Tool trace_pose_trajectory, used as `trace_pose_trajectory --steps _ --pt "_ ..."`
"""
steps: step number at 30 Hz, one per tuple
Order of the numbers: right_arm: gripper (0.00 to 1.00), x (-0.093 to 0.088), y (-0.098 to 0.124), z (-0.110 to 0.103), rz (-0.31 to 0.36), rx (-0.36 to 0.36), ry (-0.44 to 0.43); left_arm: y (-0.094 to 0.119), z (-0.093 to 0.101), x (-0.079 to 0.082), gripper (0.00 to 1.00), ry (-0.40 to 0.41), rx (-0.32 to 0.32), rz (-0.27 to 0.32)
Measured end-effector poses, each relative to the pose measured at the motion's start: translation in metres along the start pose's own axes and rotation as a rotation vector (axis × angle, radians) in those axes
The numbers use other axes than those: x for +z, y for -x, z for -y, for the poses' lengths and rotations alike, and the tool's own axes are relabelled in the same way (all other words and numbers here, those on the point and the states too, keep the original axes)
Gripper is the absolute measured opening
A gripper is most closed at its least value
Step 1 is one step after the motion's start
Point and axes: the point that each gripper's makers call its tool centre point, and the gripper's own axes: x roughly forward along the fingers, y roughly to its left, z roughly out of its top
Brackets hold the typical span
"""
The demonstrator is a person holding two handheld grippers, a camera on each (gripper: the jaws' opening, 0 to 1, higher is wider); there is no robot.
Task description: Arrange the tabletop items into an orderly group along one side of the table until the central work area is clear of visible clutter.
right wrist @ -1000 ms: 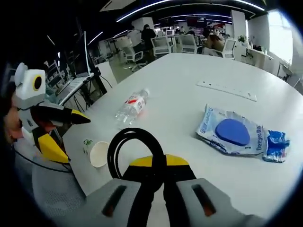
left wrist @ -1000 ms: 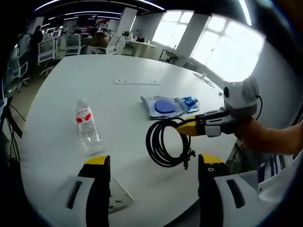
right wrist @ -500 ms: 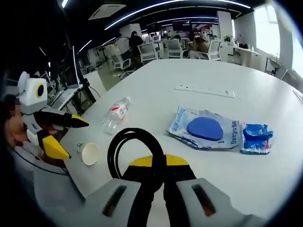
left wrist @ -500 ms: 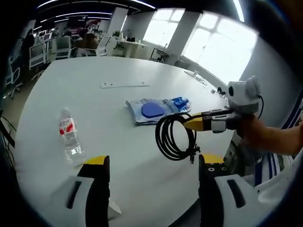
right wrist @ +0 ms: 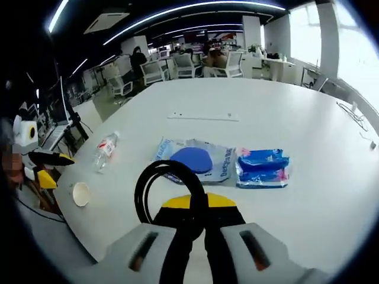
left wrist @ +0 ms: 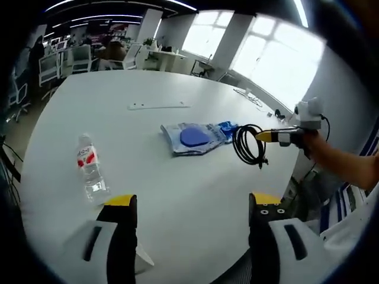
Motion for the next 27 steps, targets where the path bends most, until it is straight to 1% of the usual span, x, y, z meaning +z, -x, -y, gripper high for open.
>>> trace_pose_trajectory --steps 3,11,15,17,19,21,27 --pt "0.03 0.000 0.005 0.024 -0.003 -0.043 -0.010 0.003 -0.004 0.000 0.79 0.006 0.007 0.003" --pt "0.03 -0.001 0.015 0.058 -0.008 -0.108 -0.033 0.006 -0.008 0.001 0.79 0.010 0.017 0.008" --pt "0.03 -0.005 0.014 0.065 -0.022 -0.108 -0.052 0.007 -0.008 0.000 0.79 0.010 0.020 0.006" --pt "0.03 -0.008 0.012 0.067 -0.032 -0.094 -0.085 0.008 -0.009 -0.001 0.78 0.010 0.021 0.004" --pt "0.03 -0.011 0.009 0.069 -0.042 -0.096 -0.088 0.008 -0.009 -0.002 0.78 0.011 0.023 0.003" --pt "0.03 -0.013 0.007 0.070 -0.051 -0.095 -0.094 0.008 -0.009 -0.002 0.78 0.011 0.024 0.003" --pt "0.03 -0.025 -0.006 0.068 -0.083 -0.065 -0.147 0.010 -0.012 -0.004 0.78 0.016 0.034 0.000"
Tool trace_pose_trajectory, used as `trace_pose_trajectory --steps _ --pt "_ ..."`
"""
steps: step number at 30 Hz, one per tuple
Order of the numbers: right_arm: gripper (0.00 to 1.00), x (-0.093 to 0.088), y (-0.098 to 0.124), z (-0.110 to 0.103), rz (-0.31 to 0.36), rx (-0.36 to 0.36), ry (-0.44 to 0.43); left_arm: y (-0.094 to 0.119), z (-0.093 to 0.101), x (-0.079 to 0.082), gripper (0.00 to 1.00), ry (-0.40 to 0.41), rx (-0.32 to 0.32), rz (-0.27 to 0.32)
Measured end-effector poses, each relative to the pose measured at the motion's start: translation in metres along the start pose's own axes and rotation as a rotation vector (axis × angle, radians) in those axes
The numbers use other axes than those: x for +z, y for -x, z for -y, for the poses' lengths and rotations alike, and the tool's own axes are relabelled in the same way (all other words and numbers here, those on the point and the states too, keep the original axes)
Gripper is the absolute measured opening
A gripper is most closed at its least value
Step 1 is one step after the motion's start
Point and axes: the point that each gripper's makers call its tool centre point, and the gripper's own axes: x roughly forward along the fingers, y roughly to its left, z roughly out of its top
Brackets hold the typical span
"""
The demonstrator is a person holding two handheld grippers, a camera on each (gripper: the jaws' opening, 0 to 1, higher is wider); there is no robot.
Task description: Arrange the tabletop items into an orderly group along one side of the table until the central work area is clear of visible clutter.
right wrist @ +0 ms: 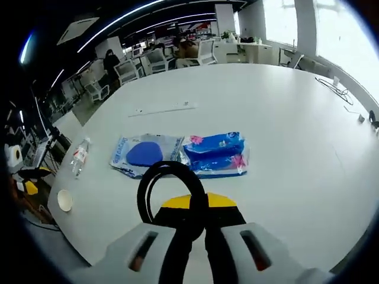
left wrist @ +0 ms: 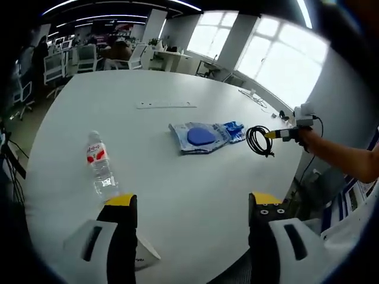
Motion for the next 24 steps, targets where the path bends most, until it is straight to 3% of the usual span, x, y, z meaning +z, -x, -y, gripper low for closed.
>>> trace_pose_trajectory --steps 9,24 --pt "0.04 -0.017 -0.029 0.000 -0.063 0.017 -0.042 0.003 -0.005 -0.005 0.78 0.009 0.014 -0.006" --pt "0.00 -0.031 -0.045 -0.002 -0.109 0.018 -0.045 0.005 -0.014 -0.009 0.78 0.031 0.034 -0.011"
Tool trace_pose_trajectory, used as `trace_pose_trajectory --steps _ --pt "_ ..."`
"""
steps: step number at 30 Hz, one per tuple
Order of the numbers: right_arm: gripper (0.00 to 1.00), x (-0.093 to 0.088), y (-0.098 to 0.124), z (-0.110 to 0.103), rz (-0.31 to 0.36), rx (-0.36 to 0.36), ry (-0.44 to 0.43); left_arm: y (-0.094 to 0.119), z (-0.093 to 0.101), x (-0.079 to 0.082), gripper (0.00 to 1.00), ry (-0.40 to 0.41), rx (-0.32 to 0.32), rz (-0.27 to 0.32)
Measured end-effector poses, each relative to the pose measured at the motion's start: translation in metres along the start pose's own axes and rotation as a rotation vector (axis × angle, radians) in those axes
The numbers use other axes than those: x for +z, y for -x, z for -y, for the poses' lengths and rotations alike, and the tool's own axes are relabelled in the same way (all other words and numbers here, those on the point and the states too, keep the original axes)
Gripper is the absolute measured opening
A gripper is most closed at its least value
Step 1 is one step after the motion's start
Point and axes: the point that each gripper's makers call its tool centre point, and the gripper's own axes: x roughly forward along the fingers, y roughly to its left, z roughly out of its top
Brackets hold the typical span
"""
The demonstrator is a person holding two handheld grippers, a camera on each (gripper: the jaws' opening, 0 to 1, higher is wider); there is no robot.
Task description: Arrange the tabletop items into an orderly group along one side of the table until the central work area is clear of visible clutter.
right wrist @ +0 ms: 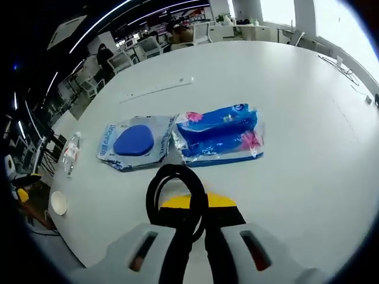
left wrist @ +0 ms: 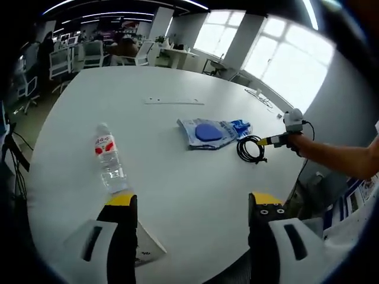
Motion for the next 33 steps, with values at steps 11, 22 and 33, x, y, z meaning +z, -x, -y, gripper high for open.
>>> trace_pose_trajectory --steps 11,22,33 --pt "0.00 -0.007 -0.011 0.005 -0.014 -0.004 -0.032 -0.003 0.000 -0.002 0.78 0.004 0.001 -0.011" --pt "0.03 -0.019 -0.014 0.005 -0.027 0.009 -0.038 -0.004 0.001 -0.005 0.78 0.004 -0.001 -0.019" --pt "0.13 -0.011 -0.009 0.006 0.016 0.008 -0.021 -0.003 0.000 -0.007 0.78 0.003 0.001 -0.023"
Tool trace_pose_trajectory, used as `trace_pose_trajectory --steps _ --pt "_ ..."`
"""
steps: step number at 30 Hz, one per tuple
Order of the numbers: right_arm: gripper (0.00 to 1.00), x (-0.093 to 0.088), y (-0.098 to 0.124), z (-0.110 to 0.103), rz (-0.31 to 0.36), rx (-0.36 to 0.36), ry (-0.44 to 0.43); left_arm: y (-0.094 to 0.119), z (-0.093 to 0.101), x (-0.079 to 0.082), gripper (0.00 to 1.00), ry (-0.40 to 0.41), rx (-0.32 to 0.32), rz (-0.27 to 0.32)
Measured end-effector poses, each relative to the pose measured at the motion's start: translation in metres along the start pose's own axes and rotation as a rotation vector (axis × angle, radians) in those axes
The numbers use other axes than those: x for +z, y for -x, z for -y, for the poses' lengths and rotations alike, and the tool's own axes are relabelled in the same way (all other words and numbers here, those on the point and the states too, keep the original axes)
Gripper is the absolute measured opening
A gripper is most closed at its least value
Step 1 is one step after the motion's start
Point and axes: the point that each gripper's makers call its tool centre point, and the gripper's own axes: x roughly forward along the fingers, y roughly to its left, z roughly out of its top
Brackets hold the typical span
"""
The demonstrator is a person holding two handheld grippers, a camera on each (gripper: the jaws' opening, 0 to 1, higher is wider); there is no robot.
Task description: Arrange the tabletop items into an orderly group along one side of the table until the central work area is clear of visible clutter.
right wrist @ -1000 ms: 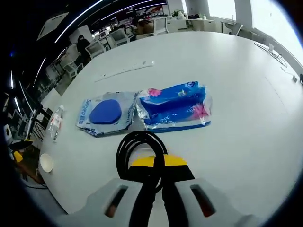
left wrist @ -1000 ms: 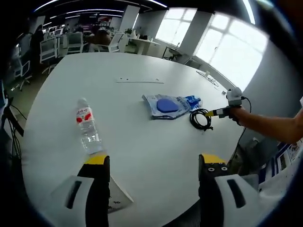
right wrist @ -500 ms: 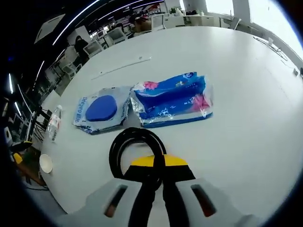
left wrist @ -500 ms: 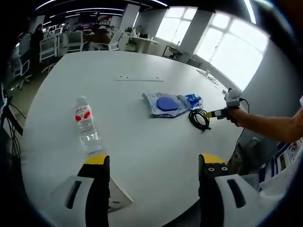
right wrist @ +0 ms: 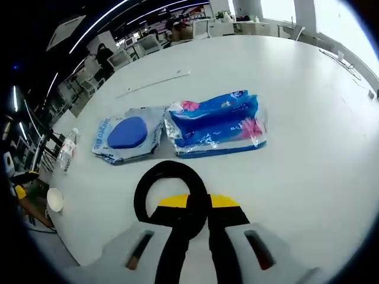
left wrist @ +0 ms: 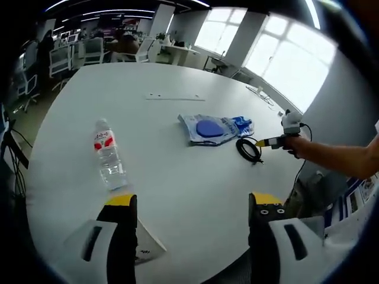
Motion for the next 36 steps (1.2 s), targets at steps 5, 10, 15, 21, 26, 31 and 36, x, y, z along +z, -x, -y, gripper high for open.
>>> trace_pose_trajectory --steps 5,10,15,21,26,31,36 --pt "0.20 0.009 0.007 0.001 0.029 -0.009 0.005 0.000 0.001 0.000 0.78 0.000 -0.003 0.003" --pt "0.23 0.017 0.014 -0.004 0.059 0.000 0.021 0.001 0.002 0.000 0.79 0.000 -0.004 0.007" --pt "0.25 0.025 0.018 -0.011 0.089 0.015 0.023 0.002 0.002 -0.001 0.79 -0.002 -0.005 0.008" --pt "0.27 0.033 0.022 -0.018 0.114 0.035 0.031 0.004 0.003 0.001 0.79 -0.004 -0.008 0.017" --pt "0.28 0.038 0.026 -0.023 0.135 0.051 0.038 0.006 0.003 0.002 0.79 -0.009 -0.007 0.022" --pt "0.32 0.041 0.031 -0.033 0.153 0.081 0.047 0.007 0.003 0.000 0.79 -0.014 -0.008 0.020" --pt "0.33 0.044 0.037 -0.045 0.171 0.109 0.056 0.010 0.003 0.000 0.80 -0.015 -0.010 0.024"
